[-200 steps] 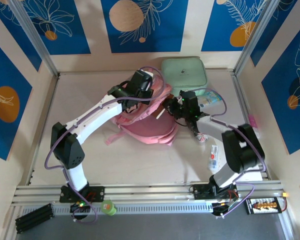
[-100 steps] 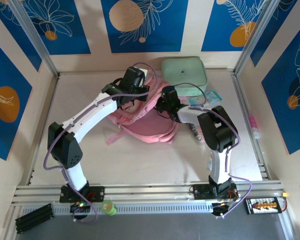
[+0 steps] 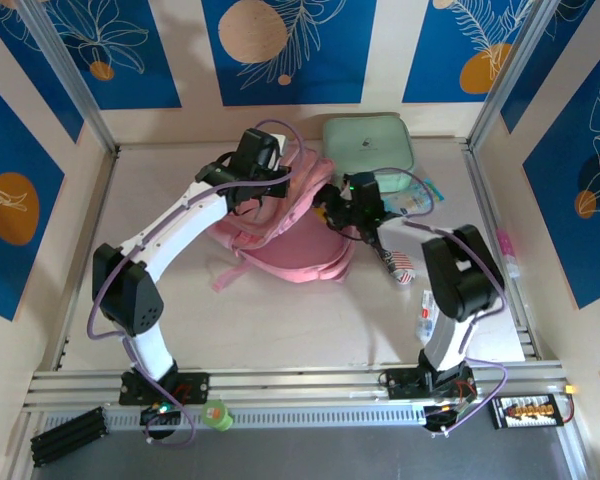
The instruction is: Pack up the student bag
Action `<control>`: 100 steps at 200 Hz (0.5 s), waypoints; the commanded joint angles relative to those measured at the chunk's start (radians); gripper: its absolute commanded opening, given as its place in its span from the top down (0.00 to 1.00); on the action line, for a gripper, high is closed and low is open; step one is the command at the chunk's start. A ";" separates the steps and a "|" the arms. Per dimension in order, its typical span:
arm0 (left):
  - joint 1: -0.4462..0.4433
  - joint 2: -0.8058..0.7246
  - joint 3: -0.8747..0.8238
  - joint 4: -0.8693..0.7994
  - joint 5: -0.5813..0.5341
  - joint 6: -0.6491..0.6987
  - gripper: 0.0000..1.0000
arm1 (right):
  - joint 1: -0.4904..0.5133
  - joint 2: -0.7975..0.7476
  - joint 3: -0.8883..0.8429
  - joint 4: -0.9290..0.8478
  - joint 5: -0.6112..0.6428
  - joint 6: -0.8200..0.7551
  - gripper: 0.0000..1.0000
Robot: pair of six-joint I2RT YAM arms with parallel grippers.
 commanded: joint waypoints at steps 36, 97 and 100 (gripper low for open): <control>0.029 -0.004 -0.018 0.085 0.150 -0.026 0.98 | -0.129 -0.325 -0.210 -0.236 0.008 -0.079 0.30; 0.032 -0.049 -0.143 0.109 0.225 -0.021 0.21 | -0.220 -0.525 -0.255 -0.414 0.013 -0.252 0.26; 0.033 -0.061 -0.157 0.113 0.219 -0.022 0.19 | -0.220 -0.527 -0.255 -0.418 0.011 -0.260 0.25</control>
